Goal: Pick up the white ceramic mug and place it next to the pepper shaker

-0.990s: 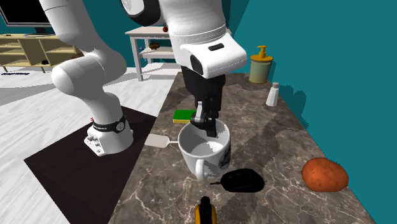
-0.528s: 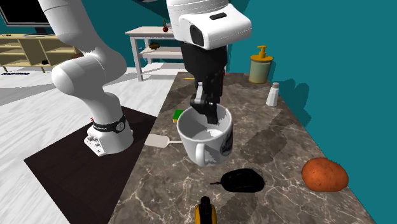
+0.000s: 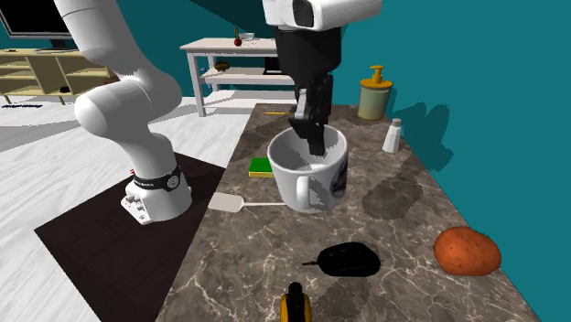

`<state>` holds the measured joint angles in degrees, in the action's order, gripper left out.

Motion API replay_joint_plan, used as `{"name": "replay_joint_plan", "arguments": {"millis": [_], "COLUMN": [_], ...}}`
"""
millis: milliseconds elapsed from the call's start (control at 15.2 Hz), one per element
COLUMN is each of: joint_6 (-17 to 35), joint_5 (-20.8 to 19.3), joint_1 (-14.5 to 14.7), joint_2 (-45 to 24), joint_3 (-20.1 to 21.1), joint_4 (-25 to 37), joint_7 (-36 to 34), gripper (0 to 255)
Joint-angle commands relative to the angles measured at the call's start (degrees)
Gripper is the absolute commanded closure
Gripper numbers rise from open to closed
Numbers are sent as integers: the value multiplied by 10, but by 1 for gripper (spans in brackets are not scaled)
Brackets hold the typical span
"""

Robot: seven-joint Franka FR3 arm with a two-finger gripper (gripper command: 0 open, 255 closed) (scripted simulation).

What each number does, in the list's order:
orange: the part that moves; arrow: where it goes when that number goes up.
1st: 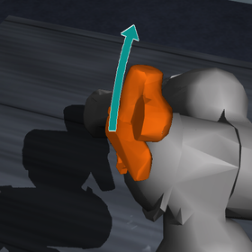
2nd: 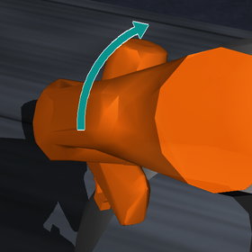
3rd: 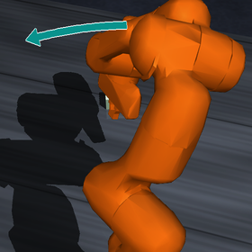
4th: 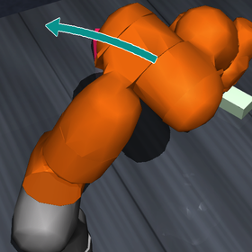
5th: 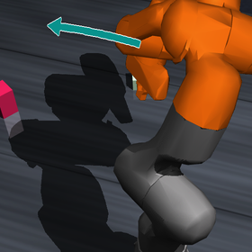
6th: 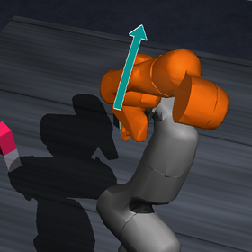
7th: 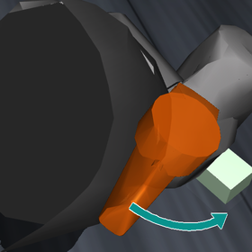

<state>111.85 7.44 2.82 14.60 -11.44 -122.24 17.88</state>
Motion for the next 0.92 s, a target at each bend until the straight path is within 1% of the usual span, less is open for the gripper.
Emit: {"name": "replay_joint_plan", "arguments": {"millis": [0,462,858], "joint_6": [6,22,30], "joint_5": [4,13,12], "joint_1": [11,51,84], "joint_2": [-8,-48,-101], "joint_3": [17,75,119], "joint_4": [6,42,99], "joint_7": [-26,-117,-194], "gripper": [255,255,255]}}
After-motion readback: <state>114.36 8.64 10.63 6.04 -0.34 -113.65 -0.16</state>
